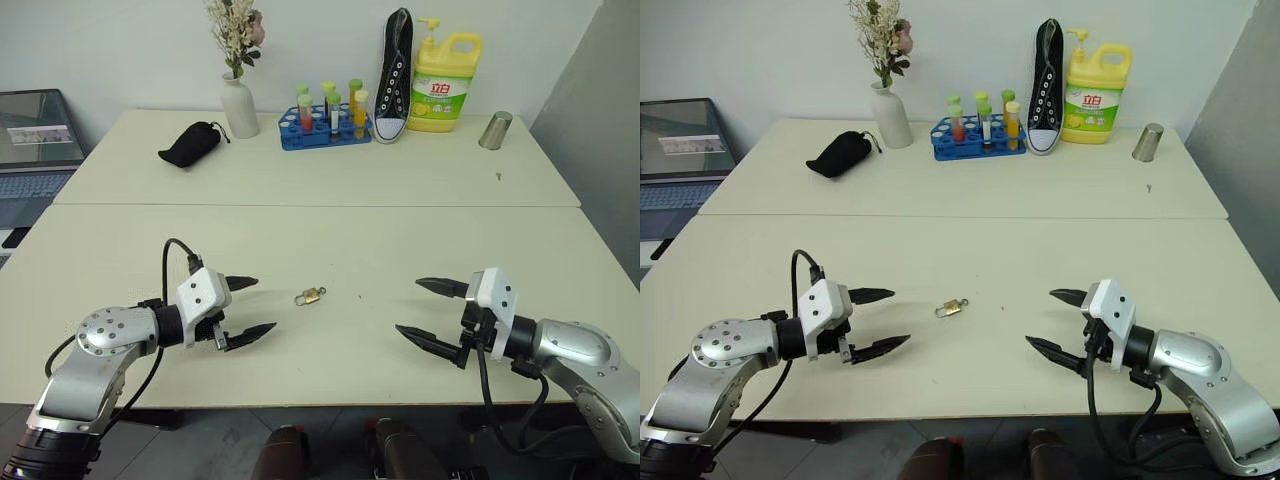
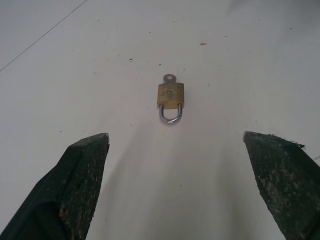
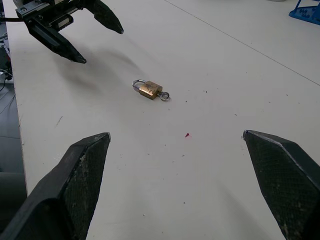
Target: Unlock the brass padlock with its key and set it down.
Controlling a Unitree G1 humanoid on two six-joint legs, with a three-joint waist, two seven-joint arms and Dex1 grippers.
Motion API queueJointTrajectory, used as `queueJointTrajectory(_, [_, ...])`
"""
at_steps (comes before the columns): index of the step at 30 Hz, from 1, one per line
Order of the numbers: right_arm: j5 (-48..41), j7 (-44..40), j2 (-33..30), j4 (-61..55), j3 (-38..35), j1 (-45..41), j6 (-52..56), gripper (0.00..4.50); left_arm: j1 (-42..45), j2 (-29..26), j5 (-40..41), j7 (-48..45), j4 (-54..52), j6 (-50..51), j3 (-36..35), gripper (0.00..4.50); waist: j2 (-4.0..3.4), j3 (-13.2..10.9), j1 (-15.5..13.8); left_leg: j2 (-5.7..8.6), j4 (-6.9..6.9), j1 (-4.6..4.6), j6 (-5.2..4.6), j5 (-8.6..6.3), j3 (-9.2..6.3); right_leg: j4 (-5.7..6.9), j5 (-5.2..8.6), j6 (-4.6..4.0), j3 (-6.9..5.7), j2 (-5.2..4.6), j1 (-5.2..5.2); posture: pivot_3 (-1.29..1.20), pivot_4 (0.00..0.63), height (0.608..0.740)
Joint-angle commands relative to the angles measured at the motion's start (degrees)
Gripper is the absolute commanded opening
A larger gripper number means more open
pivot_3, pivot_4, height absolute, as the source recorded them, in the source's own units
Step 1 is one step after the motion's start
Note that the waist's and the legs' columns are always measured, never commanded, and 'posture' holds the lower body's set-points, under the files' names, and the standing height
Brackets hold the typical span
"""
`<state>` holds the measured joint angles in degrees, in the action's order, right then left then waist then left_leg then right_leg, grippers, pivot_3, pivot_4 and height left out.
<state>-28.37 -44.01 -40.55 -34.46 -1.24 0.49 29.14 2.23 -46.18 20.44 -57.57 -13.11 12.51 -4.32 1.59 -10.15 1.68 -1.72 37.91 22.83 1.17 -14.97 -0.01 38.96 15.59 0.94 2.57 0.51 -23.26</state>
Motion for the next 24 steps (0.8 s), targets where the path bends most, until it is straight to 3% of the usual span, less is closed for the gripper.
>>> queueJointTrajectory(1, [-0.4, -0.9, -0.1, -0.4, -1.5, -0.5, -1.8, 4.46, 1.2, 0.1, 1.0, -0.2, -2.4, 0.2, -0.5, 4.50, 0.02, 0.0, 0.0, 0.00, 0.01, 0.00, 0.00, 0.00, 0.00, 0.00, 0.00, 0.00, 0.00, 0.00, 0.00, 0.00, 0.150, 0.740])
queueJointTrajectory(10, [0.4, -1.3, 0.0, 0.7, -1.2, 0.5, -2.9, 4.46, 1.7, -1.5, 5.0, -5.2, -3.4, 4.4, -0.9, 4.50, 0.02, 0.0, 0.0, 0.00, 0.01, -0.01, 0.00, 0.00, -0.01, 0.00, 0.00, 0.00, -0.01, 0.01, 0.00, 0.00, 0.150, 0.740])
queueJointTrajectory(24, [-6.5, -5.6, -5.1, -5.6, -3.1, 3.6, 1.6, 4.46, 4.7, -0.1, -1.3, -4.2, 1.6, 0.4, 2.5, 4.50, 0.04, 0.0, 0.0, 0.00, 0.02, -0.01, 0.00, 0.00, -0.02, 0.01, 0.00, 0.00, 0.00, 0.05, 0.00, 0.00, 0.150, 0.740])
